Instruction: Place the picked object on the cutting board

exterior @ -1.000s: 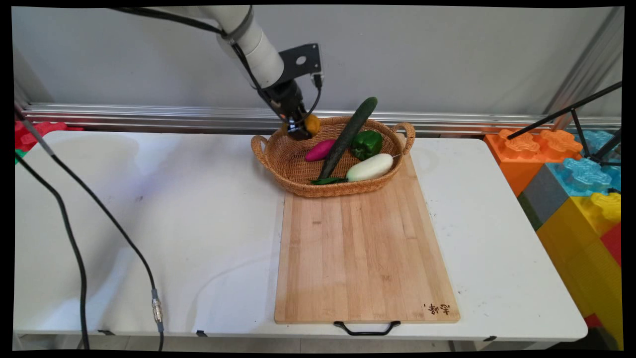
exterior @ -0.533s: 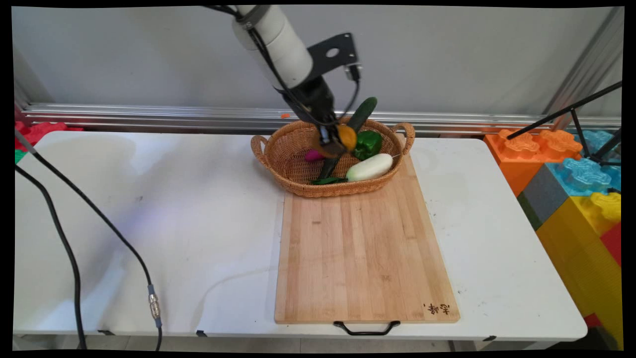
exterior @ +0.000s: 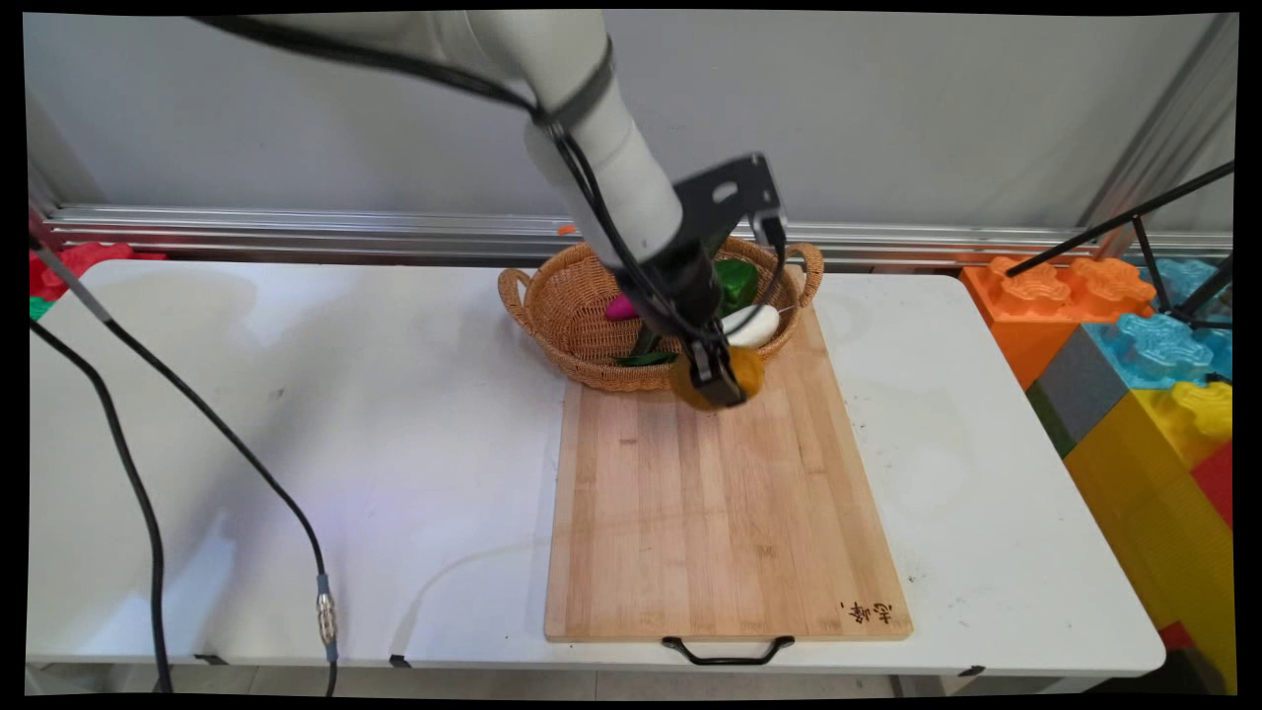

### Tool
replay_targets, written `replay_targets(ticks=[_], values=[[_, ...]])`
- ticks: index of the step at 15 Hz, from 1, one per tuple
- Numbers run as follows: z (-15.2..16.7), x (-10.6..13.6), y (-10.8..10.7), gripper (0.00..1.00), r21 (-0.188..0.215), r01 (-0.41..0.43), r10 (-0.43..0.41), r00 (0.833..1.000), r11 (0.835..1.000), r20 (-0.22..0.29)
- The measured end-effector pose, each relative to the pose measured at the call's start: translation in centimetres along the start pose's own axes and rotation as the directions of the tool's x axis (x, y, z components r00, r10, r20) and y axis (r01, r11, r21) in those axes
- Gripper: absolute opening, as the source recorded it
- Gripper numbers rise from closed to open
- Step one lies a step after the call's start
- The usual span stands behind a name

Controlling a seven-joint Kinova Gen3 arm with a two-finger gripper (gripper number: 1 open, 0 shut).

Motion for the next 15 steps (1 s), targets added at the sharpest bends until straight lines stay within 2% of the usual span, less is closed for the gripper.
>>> replay_targets(ticks=[4,11,12,15], values=[[5.2,-0.9,0.7,0.00,-0.005,0.007,-0.007,1.000,1.000,0.005],[10.7,-1.3,1.1,0.00,-0.003,0.011,-0.011,1.000,1.000,0.005],[11.1,-1.3,1.2,1.00,-0.003,0.011,-0.011,1.000,1.000,0.005],[11.6,-1.2,1.5,1.00,-0.004,0.018,-0.018,1.000,1.000,0.002]])
